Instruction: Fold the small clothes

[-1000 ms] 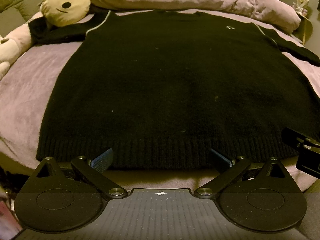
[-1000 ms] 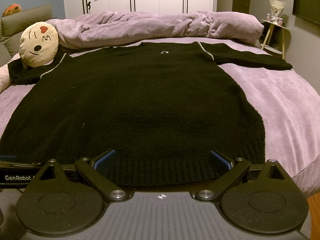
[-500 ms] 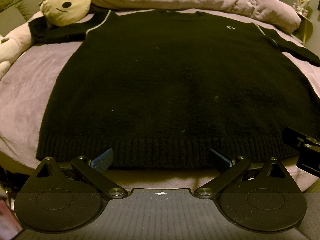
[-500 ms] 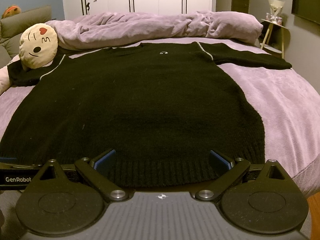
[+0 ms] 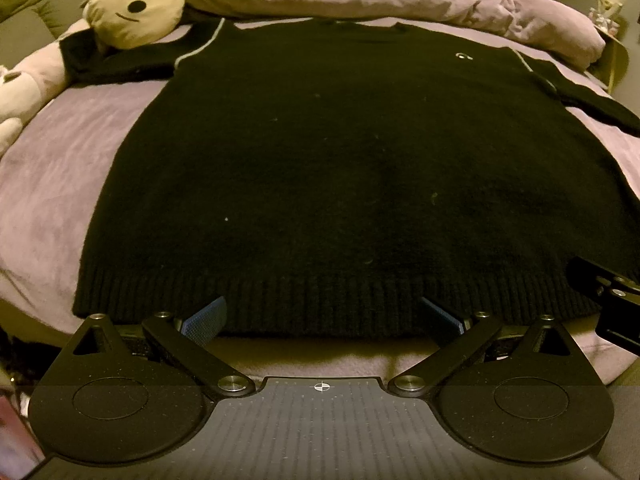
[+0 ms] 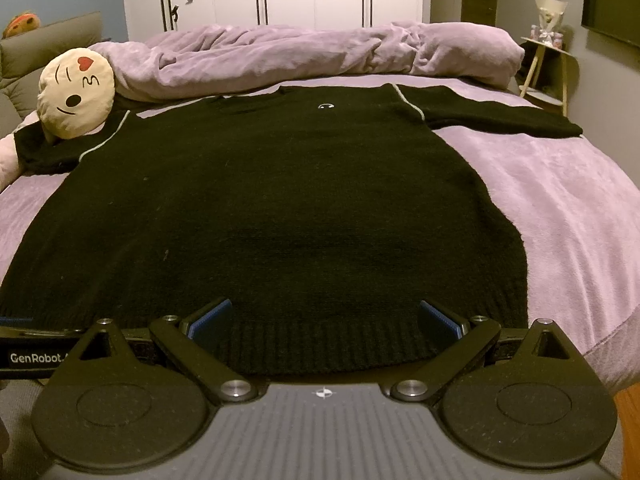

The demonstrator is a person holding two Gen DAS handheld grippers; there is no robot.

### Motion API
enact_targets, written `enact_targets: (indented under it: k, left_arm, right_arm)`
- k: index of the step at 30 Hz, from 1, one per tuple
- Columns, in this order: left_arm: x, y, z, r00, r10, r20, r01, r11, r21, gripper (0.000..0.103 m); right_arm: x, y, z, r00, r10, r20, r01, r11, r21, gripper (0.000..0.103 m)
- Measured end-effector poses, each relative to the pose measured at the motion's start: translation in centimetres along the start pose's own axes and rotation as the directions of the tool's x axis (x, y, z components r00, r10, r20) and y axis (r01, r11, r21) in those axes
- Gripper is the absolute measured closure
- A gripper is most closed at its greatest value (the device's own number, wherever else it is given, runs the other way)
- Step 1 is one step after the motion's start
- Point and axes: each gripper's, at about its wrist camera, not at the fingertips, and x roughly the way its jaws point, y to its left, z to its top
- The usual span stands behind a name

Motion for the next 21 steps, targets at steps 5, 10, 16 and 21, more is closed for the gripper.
enact_targets:
  k: [5, 10, 16, 21]
  left_arm:
    - [-0.03, 0.05, -0.04, 1.0, 0.001, 0.001, -0.001, 1.0, 0.0, 0.0]
    - [-0.02, 0.06, -0.04, 1.0, 0.0, 0.001, 0.0, 1.0, 0.001, 0.0]
    - [0.02, 0.09, 0.08, 1.0, 0.002, -0.002, -0.002, 1.0, 0.0, 0.0]
    - [0.02, 0.05, 0.18, 1.0, 0.001, -0.004, -0.001, 1.0, -0.002, 0.0]
  right_arm:
    - [-0.05, -0.07, -0.04, 1.0, -0.001, 0.003, 0.001, 1.0, 0.002, 0.004]
    - [-0.06, -0.15, -0.11, 1.0, 0.001, 0.003, -0.001, 1.0, 0.0, 0.004]
    - [-0.03, -0.18, -0.06, 1.0, 0.001, 0.003, -0.001, 1.0, 0.001, 0.004]
    - [-0.01, -0.16, -0.05, 1.0, 0.002, 0.003, -0.002, 1.0, 0.001, 0.004]
